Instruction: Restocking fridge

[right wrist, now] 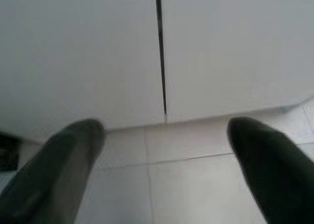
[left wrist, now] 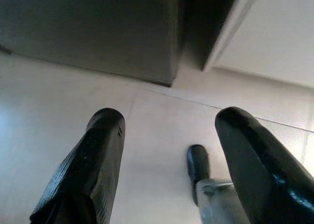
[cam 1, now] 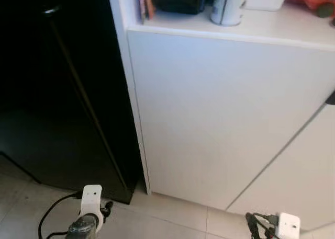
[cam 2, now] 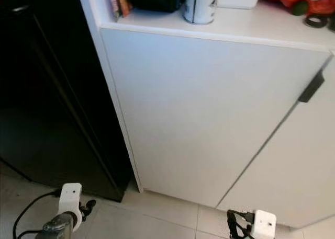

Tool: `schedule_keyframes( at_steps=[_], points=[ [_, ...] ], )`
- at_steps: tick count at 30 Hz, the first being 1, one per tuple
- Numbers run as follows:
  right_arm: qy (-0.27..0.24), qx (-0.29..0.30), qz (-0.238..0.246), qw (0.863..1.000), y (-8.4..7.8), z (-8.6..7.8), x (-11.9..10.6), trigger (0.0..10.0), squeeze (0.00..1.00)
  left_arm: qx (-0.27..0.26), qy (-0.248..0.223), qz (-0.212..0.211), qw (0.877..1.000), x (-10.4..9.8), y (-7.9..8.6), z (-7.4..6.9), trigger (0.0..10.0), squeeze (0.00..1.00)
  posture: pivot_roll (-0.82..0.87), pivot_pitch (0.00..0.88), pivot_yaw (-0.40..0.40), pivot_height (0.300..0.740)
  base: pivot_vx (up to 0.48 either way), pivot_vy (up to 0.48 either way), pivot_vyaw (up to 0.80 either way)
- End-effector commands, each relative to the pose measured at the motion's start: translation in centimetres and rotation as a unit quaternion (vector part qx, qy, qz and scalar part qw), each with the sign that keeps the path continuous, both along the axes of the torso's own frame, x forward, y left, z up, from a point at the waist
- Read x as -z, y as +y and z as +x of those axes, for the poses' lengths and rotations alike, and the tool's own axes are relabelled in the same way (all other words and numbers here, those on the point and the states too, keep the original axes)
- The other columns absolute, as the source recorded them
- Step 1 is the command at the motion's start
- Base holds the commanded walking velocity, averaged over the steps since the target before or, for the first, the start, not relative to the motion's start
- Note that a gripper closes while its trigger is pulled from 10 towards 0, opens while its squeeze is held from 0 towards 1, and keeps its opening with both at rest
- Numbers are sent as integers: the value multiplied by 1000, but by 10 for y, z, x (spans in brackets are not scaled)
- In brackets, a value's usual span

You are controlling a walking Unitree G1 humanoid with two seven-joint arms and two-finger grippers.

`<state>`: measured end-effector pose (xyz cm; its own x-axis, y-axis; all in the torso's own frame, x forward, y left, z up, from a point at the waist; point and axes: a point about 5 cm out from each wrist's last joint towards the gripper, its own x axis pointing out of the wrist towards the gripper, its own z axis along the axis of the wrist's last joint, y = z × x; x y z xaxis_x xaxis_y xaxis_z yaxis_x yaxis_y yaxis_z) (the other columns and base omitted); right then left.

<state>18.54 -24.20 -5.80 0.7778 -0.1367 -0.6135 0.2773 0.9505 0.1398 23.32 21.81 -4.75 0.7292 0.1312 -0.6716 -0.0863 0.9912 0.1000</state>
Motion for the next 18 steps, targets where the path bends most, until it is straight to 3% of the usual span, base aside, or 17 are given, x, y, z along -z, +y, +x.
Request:
schedule_keyframes(
  at_steps=[1,5,15,17,18],
  points=[
    [16,-12,4,1000,13,6,4,10000,0,1,7,-4,1000,1,-3,0,10000,0,35,0,-1,740,0,0,0],
    [19,-15,9,1000,14,5,4,10000,0,2,10,-4,1000,1,-3,0,10000,0,37,0,-5,740,0,0,0],
    [101,-55,-10,993,8,-17,17,10000,0,9,17,9,1000,5,2,-10,10000,0,44,46,-5,740,0,0,0],
    [167,-81,-27,982,4,-35,25,10000,0,4,-6,17,1000,1,8,-9,10000,0,38,60,3,740,0,0,0],
    [141,-77,-36,986,0,-37,22,10000,0,-1,-40,24,999,-8,14,-4,10000,0,35,66,7,740,0,0,0]
  ],
)
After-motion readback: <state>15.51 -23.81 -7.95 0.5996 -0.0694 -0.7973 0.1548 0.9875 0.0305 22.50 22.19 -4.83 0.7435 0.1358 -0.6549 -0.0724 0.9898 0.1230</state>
